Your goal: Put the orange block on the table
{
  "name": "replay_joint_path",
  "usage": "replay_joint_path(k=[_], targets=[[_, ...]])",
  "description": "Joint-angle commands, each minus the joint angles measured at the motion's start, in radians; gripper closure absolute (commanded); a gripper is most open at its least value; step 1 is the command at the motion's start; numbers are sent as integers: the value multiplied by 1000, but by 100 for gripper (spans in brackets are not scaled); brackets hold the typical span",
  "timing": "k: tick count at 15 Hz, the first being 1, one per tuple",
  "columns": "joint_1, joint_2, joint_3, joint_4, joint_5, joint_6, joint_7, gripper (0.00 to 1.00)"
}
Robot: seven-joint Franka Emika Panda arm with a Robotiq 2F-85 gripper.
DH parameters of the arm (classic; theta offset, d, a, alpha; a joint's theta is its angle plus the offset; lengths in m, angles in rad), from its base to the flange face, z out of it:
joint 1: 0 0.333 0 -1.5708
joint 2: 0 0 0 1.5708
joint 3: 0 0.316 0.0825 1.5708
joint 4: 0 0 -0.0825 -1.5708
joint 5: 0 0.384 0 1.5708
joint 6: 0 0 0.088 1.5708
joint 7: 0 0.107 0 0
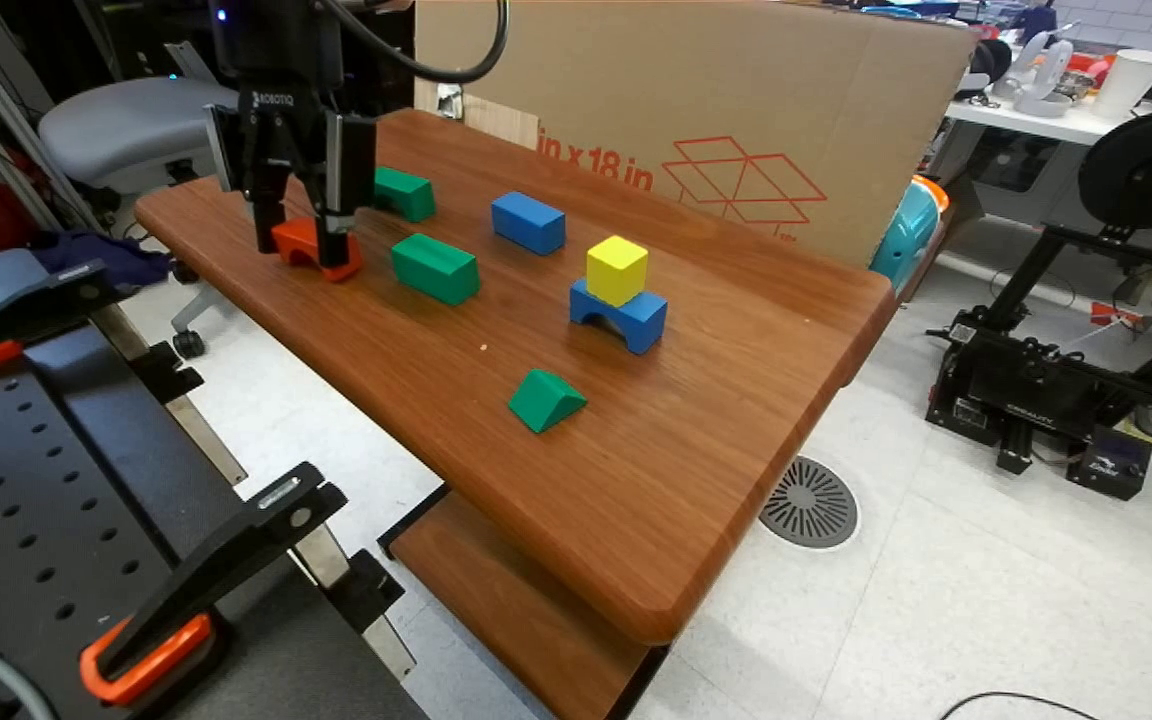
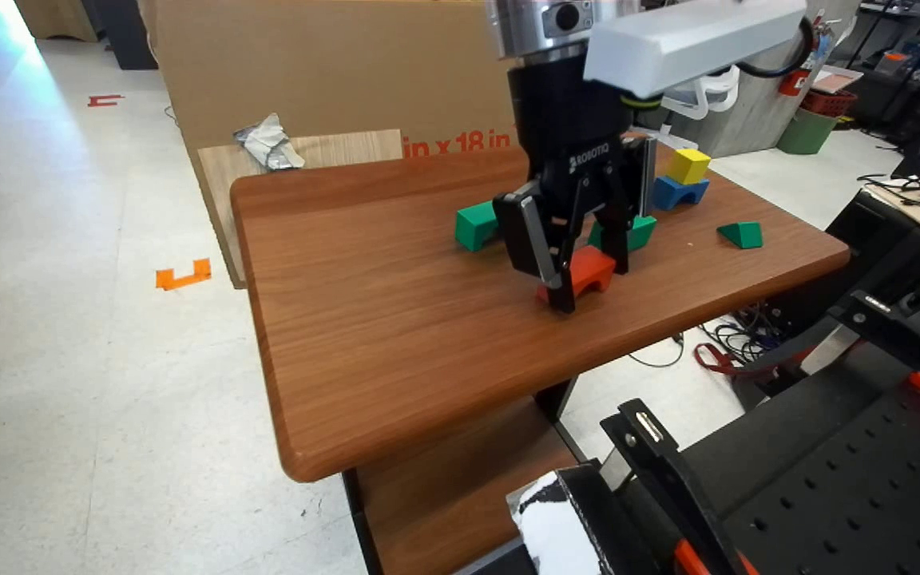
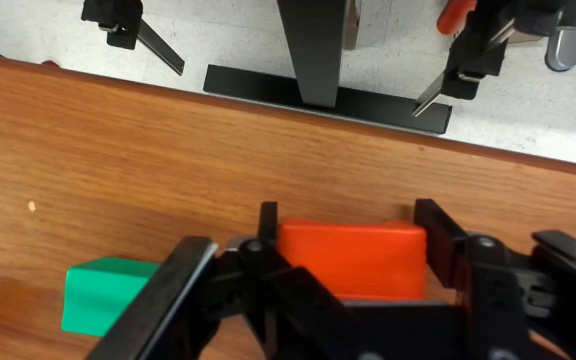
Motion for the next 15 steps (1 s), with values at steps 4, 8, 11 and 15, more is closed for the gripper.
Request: replay_joint_path(k=[4, 8, 11, 15], targets=[[-5, -88, -3, -65, 2, 0, 5, 0], [-48, -303, 14, -237, 34, 47, -46, 0], [-102, -463, 10, -331, 120, 10, -104, 0], [-122, -468, 2, -305, 121, -41, -94, 0]])
